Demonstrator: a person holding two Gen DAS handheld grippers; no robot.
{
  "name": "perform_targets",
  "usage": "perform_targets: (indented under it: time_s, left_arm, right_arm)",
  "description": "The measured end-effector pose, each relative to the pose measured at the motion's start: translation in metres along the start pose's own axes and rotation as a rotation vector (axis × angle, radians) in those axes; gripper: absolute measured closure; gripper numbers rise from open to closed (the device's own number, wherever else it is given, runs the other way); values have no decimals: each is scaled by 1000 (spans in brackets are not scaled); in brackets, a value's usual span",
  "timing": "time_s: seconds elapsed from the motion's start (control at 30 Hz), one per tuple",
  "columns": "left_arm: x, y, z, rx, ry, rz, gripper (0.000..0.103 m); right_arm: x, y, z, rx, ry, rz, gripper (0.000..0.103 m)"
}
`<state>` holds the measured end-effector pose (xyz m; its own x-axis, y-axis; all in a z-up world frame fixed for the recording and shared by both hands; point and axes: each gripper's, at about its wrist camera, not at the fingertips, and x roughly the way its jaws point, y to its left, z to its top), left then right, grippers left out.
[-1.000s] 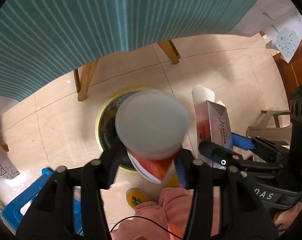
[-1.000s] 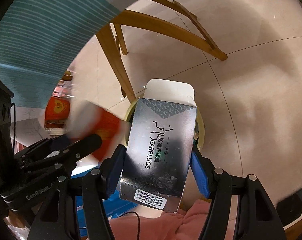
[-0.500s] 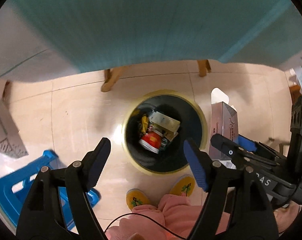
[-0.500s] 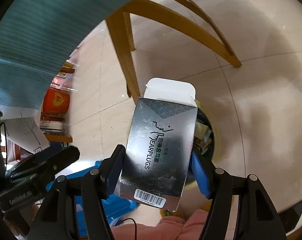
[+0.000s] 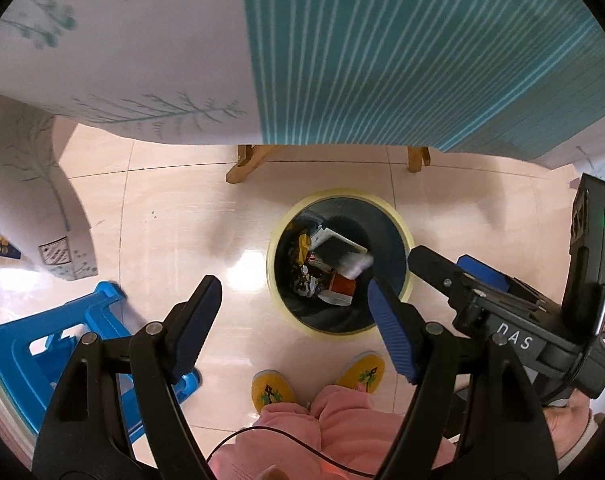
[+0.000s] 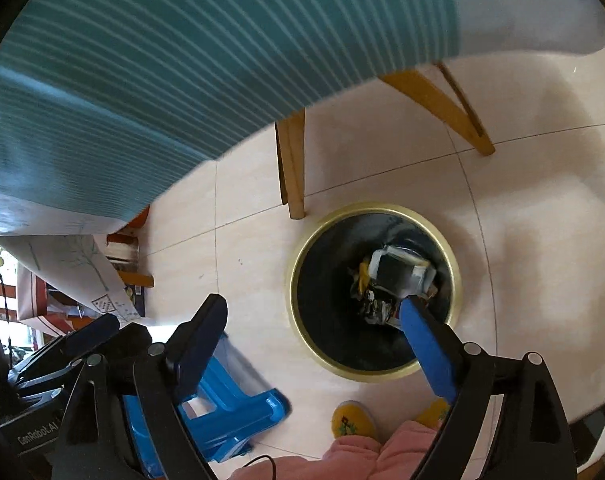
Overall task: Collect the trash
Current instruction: 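Open both tools over the black bin to drop the cup and box, then move both tools back toward the table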
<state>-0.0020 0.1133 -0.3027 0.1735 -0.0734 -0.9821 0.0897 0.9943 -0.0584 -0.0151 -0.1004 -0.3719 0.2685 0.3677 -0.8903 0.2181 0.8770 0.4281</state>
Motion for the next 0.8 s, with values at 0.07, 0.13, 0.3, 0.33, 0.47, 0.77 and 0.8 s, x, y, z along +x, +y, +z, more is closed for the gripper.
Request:
perform_targets:
  time_s: [0.07,0.13,0.3,0.33,0.47,0.77,0.8]
  left_arm:
    - [-10,-1,-1,-2,-3,-2,30]
    - [-25,-2,-1,-1,-4,-2,30]
    - [-67,-8,-4,13,-4,-9,30]
    - [-78,-9,-4,17,-4,-11,30]
    - [-124,-16,0,32,-19,-28,30]
    - [-237,-33,17,84,-118,-85,30]
    - [-245,-34,19,88,-128,-89,30]
  right_arm:
    - [-17,1,0,6,-15,0,14]
    - [-38,6,-3,11,-26,-3,14]
    - [-96,18,-11,19,-45,-2,14]
    - [-111,22,-13,21,-50,-3,14]
    - [-165,38,-21,20,-66,2,14]
    - [-290,74,-28,15,-192,42,14]
    - [-301,77,-28,11,-205,44,14]
